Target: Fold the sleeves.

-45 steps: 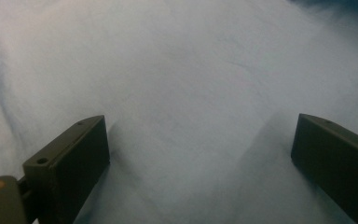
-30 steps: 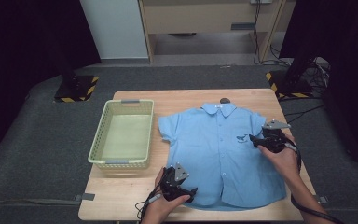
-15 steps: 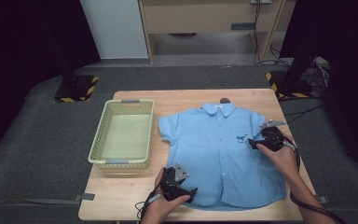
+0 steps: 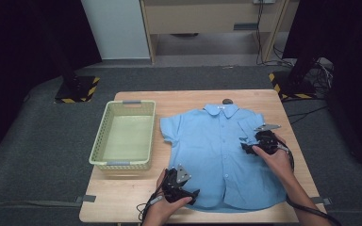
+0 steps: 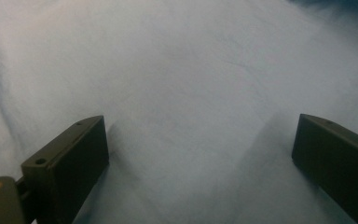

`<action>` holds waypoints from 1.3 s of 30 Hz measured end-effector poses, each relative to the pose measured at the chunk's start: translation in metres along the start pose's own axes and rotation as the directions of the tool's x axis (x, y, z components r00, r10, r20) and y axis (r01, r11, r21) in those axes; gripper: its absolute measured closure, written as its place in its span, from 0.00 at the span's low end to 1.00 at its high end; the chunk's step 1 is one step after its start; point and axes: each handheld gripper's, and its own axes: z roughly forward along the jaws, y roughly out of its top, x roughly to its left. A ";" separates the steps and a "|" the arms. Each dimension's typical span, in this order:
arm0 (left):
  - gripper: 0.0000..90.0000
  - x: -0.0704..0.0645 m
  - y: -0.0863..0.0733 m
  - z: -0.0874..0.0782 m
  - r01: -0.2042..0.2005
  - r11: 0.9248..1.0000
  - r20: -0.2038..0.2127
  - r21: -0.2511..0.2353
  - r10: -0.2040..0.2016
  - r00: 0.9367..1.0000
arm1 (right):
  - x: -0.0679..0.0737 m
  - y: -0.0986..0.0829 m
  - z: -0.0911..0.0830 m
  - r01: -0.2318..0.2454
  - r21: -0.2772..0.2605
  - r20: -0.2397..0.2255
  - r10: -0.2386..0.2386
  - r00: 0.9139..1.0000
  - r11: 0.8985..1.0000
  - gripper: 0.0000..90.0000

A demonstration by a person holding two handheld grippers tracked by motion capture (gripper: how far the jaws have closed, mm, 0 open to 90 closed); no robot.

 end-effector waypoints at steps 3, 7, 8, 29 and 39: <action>0.03 0.000 0.000 0.000 0.000 1.000 0.000 -0.002 0.000 1.000 | 0.000 -0.005 0.001 -0.011 -0.016 -0.001 0.011 1.000 1.000 0.08; 0.03 -0.002 0.000 0.000 -0.001 1.000 0.003 -0.003 0.001 1.000 | -0.001 -0.009 -0.001 -0.008 -0.030 -0.001 0.008 1.000 1.000 0.08; 0.03 -0.003 0.000 0.000 -0.004 1.000 0.005 -0.002 0.004 1.000 | -0.001 -0.010 -0.002 -0.011 -0.030 0.001 0.011 1.000 0.999 0.08; 0.05 -0.015 0.038 -0.019 -0.022 1.000 0.000 -0.010 0.022 1.000 | -0.014 -0.033 -0.025 0.004 -0.036 -0.015 -0.004 1.000 0.999 0.09; 0.04 0.017 0.069 -0.006 0.020 1.000 -0.018 -0.012 -0.020 1.000 | -0.017 -0.038 -0.030 0.005 -0.036 -0.012 -0.005 1.000 0.999 0.09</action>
